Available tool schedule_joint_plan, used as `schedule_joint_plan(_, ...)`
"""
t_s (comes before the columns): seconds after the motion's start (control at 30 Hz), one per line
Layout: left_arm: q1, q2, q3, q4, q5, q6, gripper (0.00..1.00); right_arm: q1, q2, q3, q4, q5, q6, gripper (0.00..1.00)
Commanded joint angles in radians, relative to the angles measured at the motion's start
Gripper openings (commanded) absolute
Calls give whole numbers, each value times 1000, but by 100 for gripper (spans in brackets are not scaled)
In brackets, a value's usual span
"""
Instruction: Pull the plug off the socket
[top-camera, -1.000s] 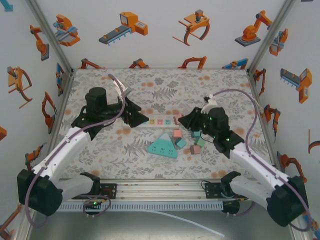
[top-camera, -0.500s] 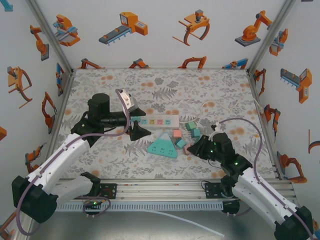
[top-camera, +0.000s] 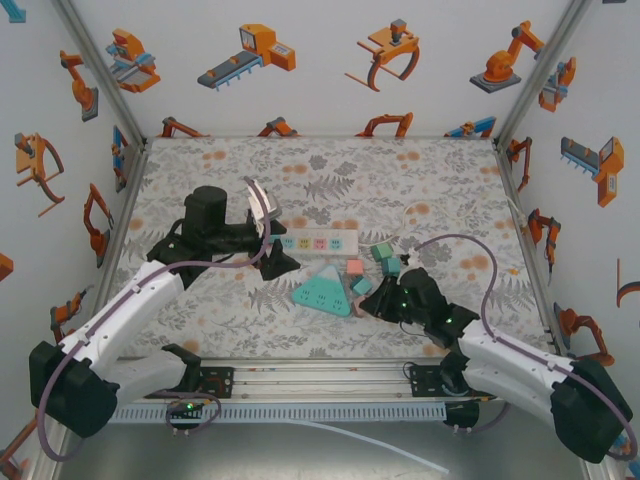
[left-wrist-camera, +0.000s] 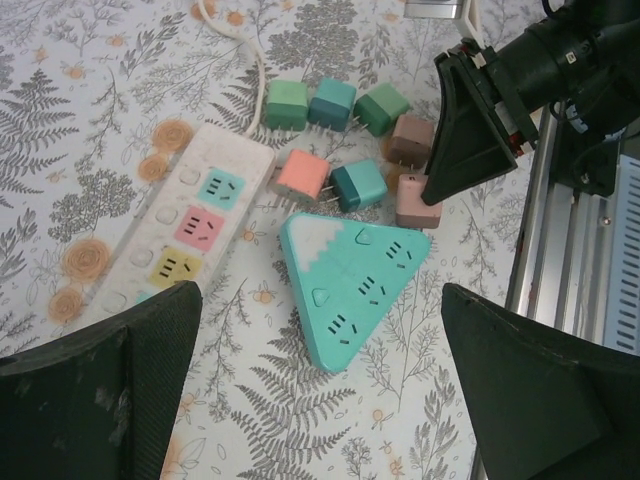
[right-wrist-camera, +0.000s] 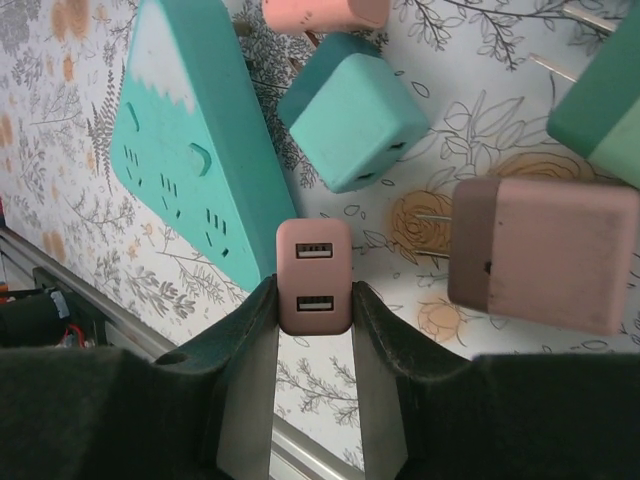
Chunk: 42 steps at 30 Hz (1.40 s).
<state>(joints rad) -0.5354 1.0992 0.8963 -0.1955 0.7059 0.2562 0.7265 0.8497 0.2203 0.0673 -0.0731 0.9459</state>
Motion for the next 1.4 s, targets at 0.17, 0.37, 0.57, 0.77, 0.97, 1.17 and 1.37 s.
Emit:
schedule_joint_plan(0.17, -3, -18, 24, -12, -86, 23, 97, 75, 2, -33, -41, 119, 45, 50)
schedule_joint_plan(0.37, -3, -25, 25, -27, -203, 22, 97, 81, -123, -29, -157, 162, 52, 53)
schedule_joint_plan(0.57, -1, -34, 13, -3, -321, -16, 97, 82, -300, 73, -352, 244, -83, 56)
schedule_joint_plan(0.77, 7, -38, -3, 39, -397, -64, 97, 82, -329, 207, -238, 332, -609, 51)
schedule_joint_plan(0.97, 26, -56, -40, 118, -575, -164, 97, 82, -142, 318, -11, 202, -1245, 62)
schedule_joint_plan(1.17, 93, -38, -51, 156, -665, -324, 97, 82, 147, 512, 27, 63, -1527, 69)
schedule_joint_plan(1.37, 219, 60, -14, 103, -670, -540, 97, 82, 395, 658, 130, -37, -1586, 70)
